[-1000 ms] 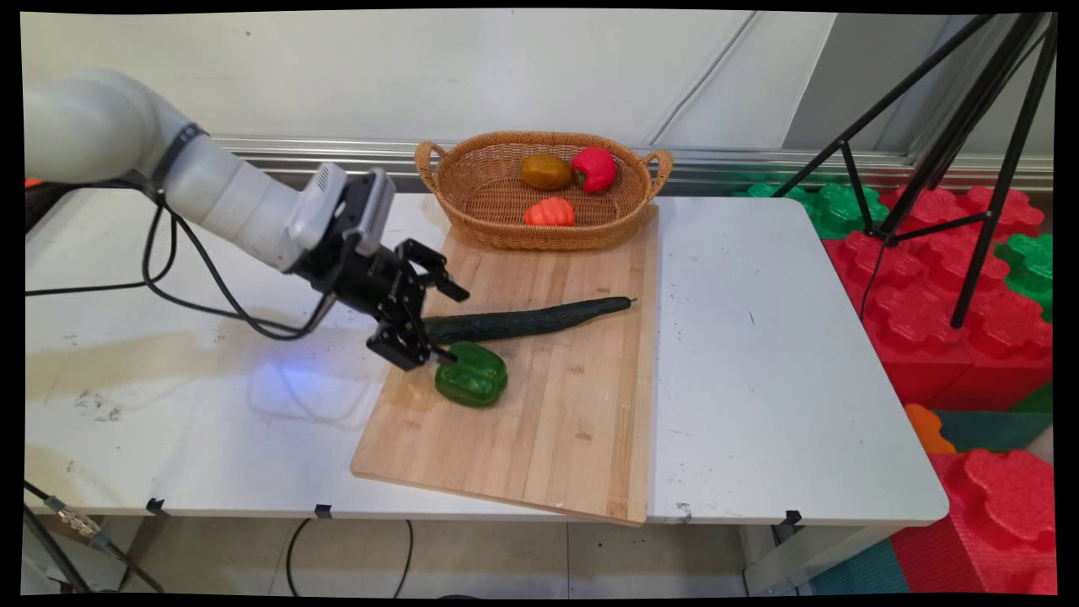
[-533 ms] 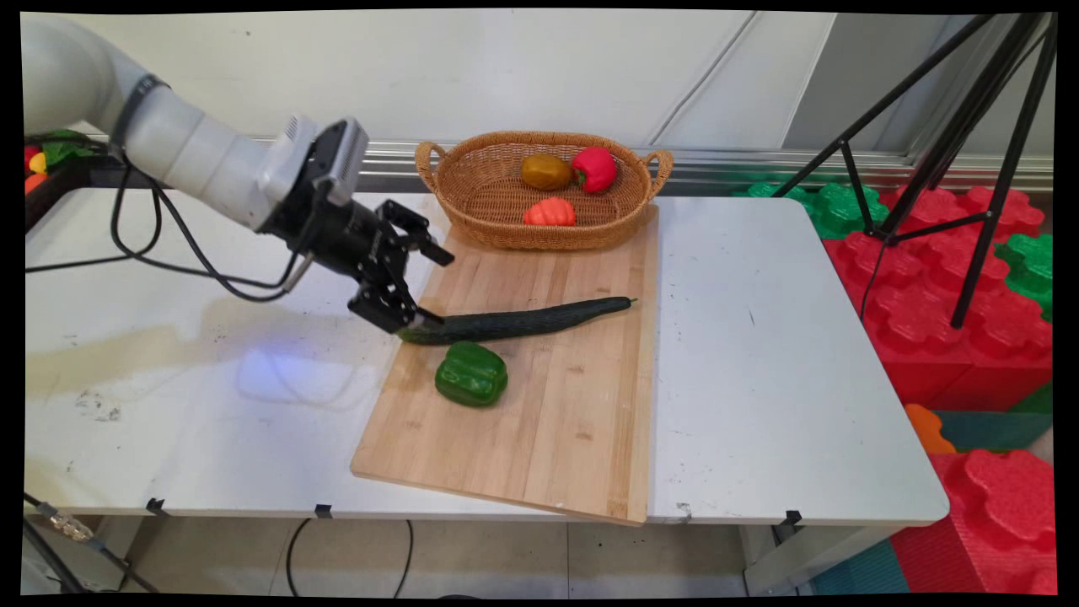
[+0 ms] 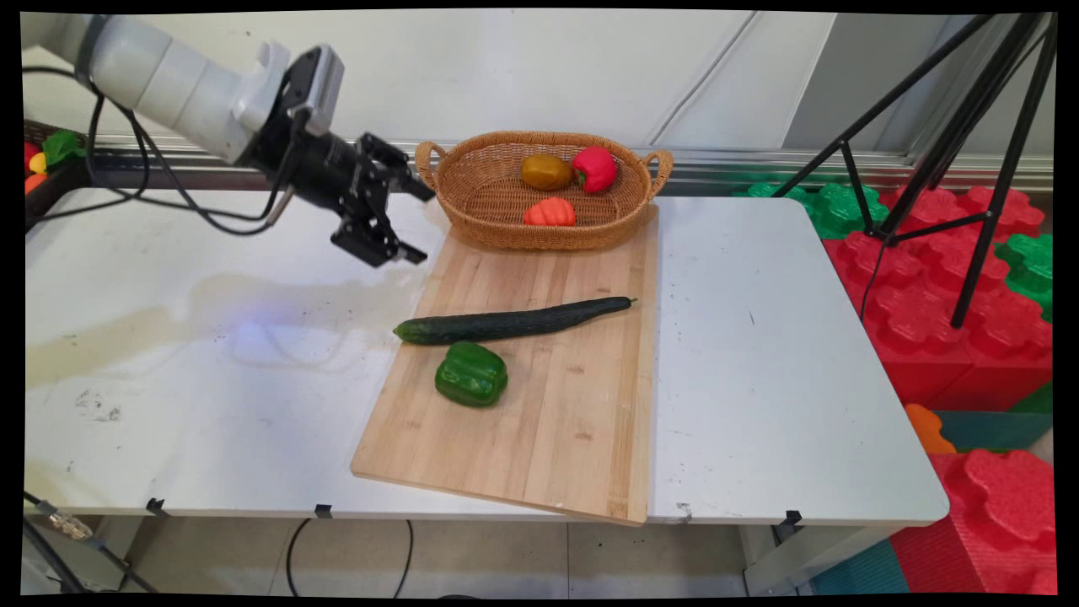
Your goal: Pick up the potato from the vegetable basket
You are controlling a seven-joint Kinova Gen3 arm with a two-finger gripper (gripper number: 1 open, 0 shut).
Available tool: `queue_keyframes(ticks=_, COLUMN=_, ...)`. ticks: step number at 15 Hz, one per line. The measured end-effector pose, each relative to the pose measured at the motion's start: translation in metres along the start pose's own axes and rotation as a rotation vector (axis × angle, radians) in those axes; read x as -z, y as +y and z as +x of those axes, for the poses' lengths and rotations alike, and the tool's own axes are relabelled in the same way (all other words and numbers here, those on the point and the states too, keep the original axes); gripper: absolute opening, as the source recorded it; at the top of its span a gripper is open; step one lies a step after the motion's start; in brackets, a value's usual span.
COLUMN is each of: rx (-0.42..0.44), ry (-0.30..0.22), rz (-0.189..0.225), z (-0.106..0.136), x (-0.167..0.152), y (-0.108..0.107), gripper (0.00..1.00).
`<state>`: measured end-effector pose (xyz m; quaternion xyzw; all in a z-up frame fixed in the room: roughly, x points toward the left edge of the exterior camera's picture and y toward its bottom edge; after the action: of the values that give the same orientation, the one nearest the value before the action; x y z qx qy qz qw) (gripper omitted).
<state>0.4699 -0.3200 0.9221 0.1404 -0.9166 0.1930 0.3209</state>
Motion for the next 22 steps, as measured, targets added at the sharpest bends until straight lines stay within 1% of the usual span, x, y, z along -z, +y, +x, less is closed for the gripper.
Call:
queue_keyframes(ticks=1, rx=-0.008, ry=-0.005, rz=0.017, z=0.001, x=0.004, y=-0.008, gripper=1.00)
queue_keyframes(ticks=5, rx=-0.024, ry=-0.013, rz=0.062, z=0.004, x=0.009, y=-0.031, gripper=1.00)
queue_keyframes(ticks=10, rx=-0.048, ry=-0.020, rz=0.110, z=0.006, x=0.000, y=-0.056, gripper=1.00)
queue_keyframes(ticks=13, rx=-0.074, ry=-0.032, rz=0.140, z=0.007, x=-0.012, y=-0.070, gripper=1.00)
queue_keyframes(ticks=17, rx=-0.097, ry=-0.047, rz=0.169, z=0.008, x=-0.030, y=-0.085, gripper=1.00)
queue_keyframes(ticks=20, rx=-0.120, ry=-0.070, rz=0.194, z=0.007, x=-0.056, y=-0.100, gripper=1.00)
queue_keyframes(ticks=22, rx=-0.128, ry=-0.080, rz=0.204, z=0.007, x=-0.067, y=-0.106, gripper=1.00)
